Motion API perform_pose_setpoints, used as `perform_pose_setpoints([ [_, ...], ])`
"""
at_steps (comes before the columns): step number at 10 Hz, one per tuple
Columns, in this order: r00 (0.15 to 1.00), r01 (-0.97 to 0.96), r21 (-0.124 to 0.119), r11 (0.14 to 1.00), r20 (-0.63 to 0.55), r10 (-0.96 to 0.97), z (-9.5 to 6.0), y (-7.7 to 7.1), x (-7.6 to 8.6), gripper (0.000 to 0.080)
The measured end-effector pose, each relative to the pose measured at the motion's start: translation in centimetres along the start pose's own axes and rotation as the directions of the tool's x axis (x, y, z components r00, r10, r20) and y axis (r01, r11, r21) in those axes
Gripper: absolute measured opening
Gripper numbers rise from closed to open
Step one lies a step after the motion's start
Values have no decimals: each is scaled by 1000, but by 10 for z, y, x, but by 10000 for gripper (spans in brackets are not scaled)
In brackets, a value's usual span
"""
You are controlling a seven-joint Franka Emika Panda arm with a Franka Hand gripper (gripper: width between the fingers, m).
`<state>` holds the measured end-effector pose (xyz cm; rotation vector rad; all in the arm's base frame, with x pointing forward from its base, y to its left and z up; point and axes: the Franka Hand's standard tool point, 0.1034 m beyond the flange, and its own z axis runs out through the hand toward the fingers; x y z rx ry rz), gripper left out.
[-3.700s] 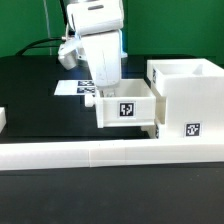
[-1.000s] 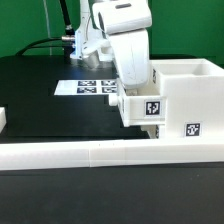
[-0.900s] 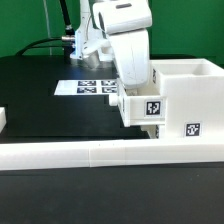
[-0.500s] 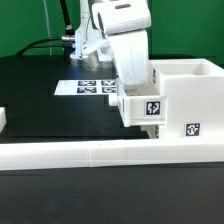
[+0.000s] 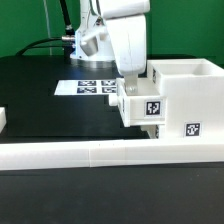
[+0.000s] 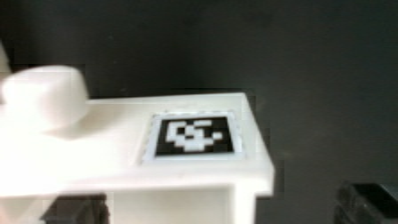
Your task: Assemble drawer
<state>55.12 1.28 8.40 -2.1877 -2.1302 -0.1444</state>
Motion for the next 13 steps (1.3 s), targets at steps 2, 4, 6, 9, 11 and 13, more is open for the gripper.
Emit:
perform_pose_setpoints([
  [2,1000,-3,22,1000,19,3,-24,6,-8,648],
  [4,1000,-2,16,1000,27,1,-39,15,-28,649],
  [6,999,42,12,999,-8,-42,-26,18,-54,649],
  [9,999,21,20,1000,-39,-21,-5,30,-66,649],
  [11,998,19,27,999,-56,-17,4,35,-60,649],
  [13,997,37,34,999,-68,-34,10,33,-47,649],
])
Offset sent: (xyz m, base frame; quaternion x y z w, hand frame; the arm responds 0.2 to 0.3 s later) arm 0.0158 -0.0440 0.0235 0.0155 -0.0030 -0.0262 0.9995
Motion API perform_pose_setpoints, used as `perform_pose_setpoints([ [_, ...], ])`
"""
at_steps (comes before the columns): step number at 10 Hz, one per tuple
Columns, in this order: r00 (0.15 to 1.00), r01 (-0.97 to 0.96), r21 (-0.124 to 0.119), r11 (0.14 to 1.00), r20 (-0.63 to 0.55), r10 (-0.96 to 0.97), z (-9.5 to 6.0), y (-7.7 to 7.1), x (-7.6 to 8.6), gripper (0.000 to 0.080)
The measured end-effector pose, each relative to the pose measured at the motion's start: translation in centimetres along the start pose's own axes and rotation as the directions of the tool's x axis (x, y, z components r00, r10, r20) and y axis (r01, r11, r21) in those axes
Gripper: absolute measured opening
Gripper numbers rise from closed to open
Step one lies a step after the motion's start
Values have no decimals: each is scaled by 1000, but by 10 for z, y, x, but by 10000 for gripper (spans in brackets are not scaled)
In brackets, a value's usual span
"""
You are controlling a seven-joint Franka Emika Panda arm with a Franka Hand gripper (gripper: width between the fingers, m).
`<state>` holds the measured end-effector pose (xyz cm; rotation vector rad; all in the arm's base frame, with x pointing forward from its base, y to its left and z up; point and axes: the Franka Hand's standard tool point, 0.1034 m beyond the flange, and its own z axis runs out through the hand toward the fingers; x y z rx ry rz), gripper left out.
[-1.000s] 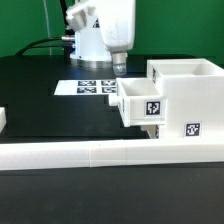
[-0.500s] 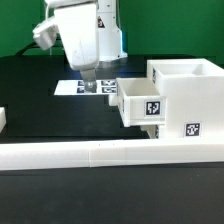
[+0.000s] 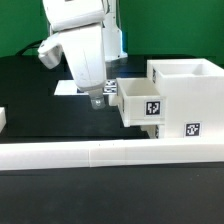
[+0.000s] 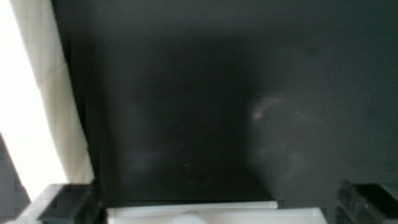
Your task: Assemble drawer
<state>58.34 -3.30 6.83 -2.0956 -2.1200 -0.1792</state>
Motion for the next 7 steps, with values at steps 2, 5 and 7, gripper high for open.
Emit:
perform_pose_setpoints([
  [2,1000,5,10,1000,-11,-5,6,-1,19,649],
  [5,1000,3,9,1000,-10,-3,5,-1,15,649],
  [7,1000,10,13,1000,-13,-9,8,-3,17,649],
])
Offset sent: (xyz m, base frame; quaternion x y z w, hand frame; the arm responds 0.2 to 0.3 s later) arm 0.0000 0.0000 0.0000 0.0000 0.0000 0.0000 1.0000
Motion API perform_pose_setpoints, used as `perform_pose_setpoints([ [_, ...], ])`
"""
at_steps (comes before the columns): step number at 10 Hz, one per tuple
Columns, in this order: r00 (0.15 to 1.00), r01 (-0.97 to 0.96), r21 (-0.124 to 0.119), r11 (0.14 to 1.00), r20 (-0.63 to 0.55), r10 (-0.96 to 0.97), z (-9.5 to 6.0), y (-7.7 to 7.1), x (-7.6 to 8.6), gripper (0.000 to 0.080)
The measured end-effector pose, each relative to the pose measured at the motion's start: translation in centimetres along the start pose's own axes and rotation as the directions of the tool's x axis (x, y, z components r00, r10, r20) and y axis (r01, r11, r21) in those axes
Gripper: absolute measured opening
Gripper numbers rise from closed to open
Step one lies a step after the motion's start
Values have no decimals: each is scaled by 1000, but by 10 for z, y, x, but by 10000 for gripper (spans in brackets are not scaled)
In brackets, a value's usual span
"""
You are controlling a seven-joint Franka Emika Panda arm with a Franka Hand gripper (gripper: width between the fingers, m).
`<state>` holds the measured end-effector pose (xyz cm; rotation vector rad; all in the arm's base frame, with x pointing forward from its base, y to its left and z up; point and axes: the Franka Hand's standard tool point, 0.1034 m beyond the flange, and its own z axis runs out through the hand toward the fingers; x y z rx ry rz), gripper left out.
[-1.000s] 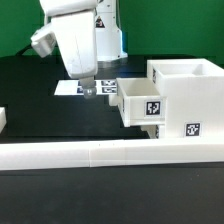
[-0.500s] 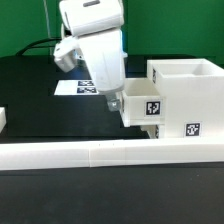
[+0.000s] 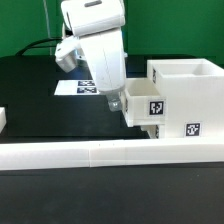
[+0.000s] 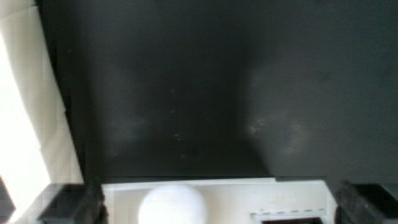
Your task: Assemble drawer
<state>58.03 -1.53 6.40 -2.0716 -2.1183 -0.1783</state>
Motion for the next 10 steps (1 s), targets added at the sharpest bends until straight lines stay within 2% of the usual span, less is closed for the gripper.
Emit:
perform_pose_setpoints([
  [2,1000,8,14,1000,-10,-8,5,-1,10,649],
  [5,1000,19,-9,1000,-14,-20,5,2,15,649],
  [10,1000,-4,-1,1000,1,4,11,4,44,649],
])
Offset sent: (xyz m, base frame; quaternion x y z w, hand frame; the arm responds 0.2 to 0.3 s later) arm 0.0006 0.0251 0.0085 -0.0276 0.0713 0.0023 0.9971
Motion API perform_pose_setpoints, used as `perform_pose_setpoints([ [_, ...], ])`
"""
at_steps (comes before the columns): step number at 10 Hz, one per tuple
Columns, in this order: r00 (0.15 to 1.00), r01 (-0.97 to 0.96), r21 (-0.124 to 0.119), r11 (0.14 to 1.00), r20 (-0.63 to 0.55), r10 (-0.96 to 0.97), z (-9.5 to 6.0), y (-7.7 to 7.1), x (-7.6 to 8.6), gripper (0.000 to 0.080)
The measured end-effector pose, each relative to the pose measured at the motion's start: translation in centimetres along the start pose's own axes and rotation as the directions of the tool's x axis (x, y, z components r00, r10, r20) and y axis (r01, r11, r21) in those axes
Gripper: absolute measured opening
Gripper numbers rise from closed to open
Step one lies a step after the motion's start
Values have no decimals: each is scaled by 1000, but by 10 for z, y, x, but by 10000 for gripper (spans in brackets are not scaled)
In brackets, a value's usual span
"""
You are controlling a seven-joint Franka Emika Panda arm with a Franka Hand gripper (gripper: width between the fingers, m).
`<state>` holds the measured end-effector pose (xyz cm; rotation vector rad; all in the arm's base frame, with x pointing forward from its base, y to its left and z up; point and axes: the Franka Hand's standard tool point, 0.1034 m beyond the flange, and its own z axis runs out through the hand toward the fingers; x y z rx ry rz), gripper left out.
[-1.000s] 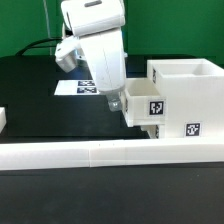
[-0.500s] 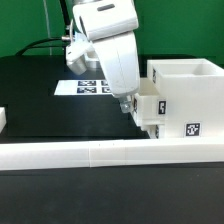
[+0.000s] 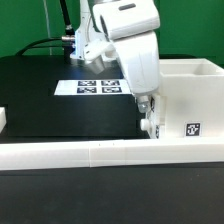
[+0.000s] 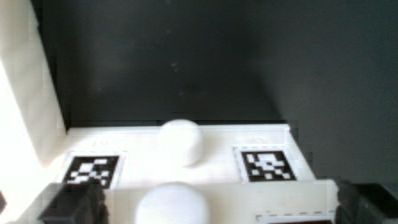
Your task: Assemble drawer
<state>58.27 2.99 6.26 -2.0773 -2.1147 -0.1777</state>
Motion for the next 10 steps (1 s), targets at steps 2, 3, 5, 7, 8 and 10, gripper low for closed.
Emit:
perform_pose_setpoints([
  [2,1000,-17,1,1000,3,17,0,1,6,649],
  [3,1000,-18,1,1000,5,18,-1,2,3,649],
  [5,1000,-19,15,1000,17,19,-5,2,-8,649],
  [7,999,-46,3,999,26,46,-12,4,-20,649],
  [8,995,-96,-4,995,33,97,-18,2,-27,649],
  [10,981,-185,-38,982,42,187,-28,-8,-32,649],
])
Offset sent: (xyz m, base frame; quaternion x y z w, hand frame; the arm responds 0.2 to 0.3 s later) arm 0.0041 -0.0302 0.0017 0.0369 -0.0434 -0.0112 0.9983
